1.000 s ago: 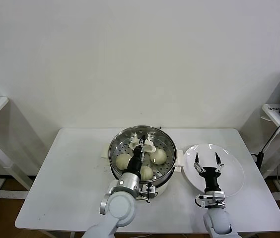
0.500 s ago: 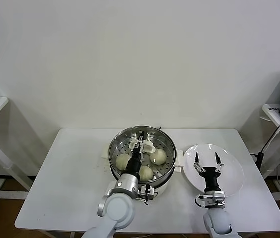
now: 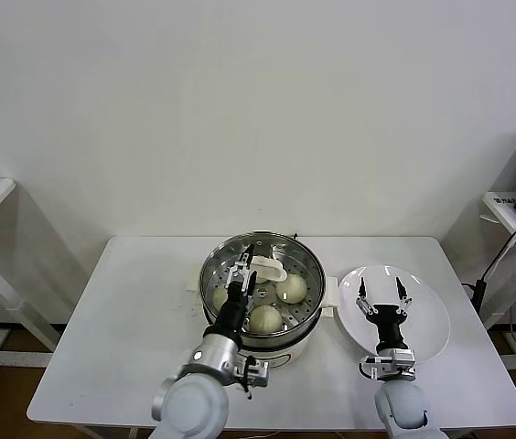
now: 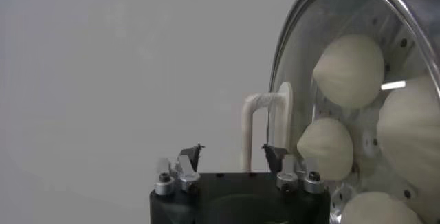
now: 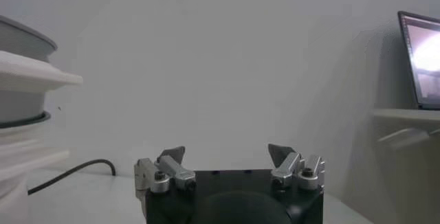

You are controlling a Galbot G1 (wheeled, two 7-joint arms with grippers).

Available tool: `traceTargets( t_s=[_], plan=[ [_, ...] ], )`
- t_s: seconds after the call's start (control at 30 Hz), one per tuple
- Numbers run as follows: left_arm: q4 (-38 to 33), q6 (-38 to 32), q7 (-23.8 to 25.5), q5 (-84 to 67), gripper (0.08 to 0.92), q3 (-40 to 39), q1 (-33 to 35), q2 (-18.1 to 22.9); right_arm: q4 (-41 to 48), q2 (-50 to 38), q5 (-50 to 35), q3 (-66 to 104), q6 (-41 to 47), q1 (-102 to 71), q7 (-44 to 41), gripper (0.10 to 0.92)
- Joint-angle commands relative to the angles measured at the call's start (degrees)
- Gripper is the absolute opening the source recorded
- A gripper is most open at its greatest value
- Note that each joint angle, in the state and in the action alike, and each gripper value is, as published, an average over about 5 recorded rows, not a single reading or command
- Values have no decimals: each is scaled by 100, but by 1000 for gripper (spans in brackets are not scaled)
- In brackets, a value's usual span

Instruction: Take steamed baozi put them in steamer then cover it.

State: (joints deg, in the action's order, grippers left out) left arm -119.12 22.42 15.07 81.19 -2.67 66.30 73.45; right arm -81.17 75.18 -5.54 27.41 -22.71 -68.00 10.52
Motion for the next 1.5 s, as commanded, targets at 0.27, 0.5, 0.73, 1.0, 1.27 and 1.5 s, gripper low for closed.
traceTargets(
  t_s=[0.27, 0.5, 0.73, 1.0, 1.27, 1.5],
  plan=[
    [-1085, -1154, -2187, -5259, 822, 2472, 1190, -498, -589, -196, -1011, 40, 448, -394, -130, 823],
    [524, -2751, -2127, -7873, 823, 3728, 1191, -171, -718, -248, -1217, 57, 494, -585, -194, 823],
    [1366, -3740, -1566, -8574, 823, 4110, 1308, -123, -782, -253, -1230, 72, 554, -694, -190, 823],
    [1741, -3993, -1322, -8680, 823, 4148, 1375, -107, -940, -259, -1292, 143, 882, -798, -178, 823],
    [1833, -3984, -1226, -8684, 823, 4112, 1353, -123, -993, -265, -1302, 155, 998, -804, -136, 823],
    [1834, -3992, -1168, -8684, 823, 4039, 1344, -140, -1000, -264, -1289, 137, 1028, -790, -87, 823]
  ],
)
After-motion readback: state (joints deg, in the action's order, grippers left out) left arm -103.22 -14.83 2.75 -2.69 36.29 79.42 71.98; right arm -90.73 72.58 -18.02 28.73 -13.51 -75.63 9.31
